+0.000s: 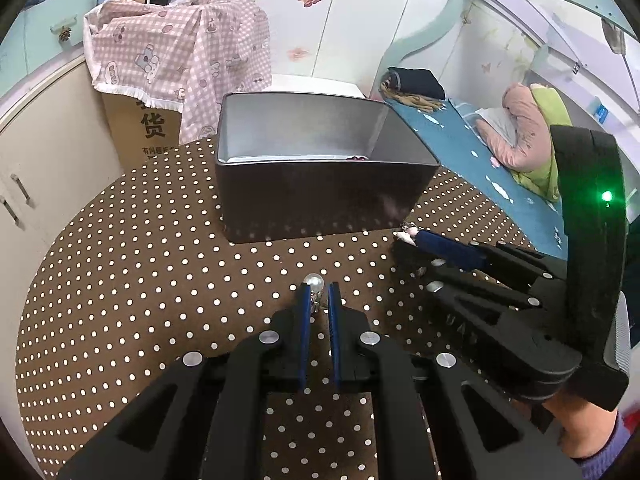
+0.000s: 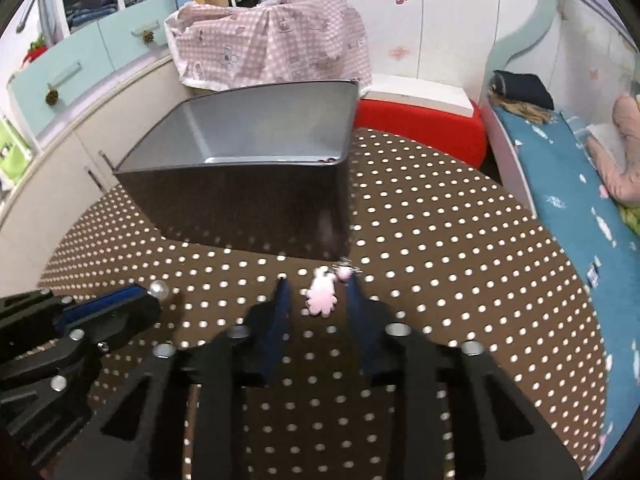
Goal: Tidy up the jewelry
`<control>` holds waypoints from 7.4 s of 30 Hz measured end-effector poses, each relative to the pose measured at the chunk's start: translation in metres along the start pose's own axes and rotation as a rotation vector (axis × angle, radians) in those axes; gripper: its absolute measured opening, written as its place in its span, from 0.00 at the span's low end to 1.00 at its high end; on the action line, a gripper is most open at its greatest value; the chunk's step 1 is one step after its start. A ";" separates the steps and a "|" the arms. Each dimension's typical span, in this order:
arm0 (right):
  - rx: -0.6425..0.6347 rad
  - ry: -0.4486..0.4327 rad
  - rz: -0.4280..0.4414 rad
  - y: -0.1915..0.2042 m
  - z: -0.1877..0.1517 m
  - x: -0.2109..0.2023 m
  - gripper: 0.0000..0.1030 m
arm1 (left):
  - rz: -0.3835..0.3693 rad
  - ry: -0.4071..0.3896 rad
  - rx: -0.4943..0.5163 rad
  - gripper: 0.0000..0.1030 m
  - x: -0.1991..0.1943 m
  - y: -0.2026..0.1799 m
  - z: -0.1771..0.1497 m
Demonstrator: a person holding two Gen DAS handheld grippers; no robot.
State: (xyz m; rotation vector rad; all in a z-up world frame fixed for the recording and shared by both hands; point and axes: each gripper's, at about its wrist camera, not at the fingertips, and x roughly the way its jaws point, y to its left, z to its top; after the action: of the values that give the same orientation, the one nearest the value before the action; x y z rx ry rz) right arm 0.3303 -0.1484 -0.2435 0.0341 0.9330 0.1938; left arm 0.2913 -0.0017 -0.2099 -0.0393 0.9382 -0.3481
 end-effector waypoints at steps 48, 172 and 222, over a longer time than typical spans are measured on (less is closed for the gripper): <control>0.004 -0.039 0.195 0.000 0.082 -0.026 0.16 | -0.125 0.067 -0.086 0.33 0.021 0.022 0.099; -0.174 -0.813 -0.118 0.073 -0.114 -0.440 0.85 | 0.289 -0.858 0.090 0.85 -0.363 -0.139 -0.110; -0.171 -0.799 -0.105 0.068 -0.115 -0.432 0.85 | 0.295 -0.857 0.094 0.85 -0.357 -0.138 -0.110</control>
State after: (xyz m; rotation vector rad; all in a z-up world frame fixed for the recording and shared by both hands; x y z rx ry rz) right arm -0.0221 -0.1658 0.0389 -0.0911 0.1189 0.1420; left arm -0.0268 -0.0080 0.0298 0.0359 0.0723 -0.0755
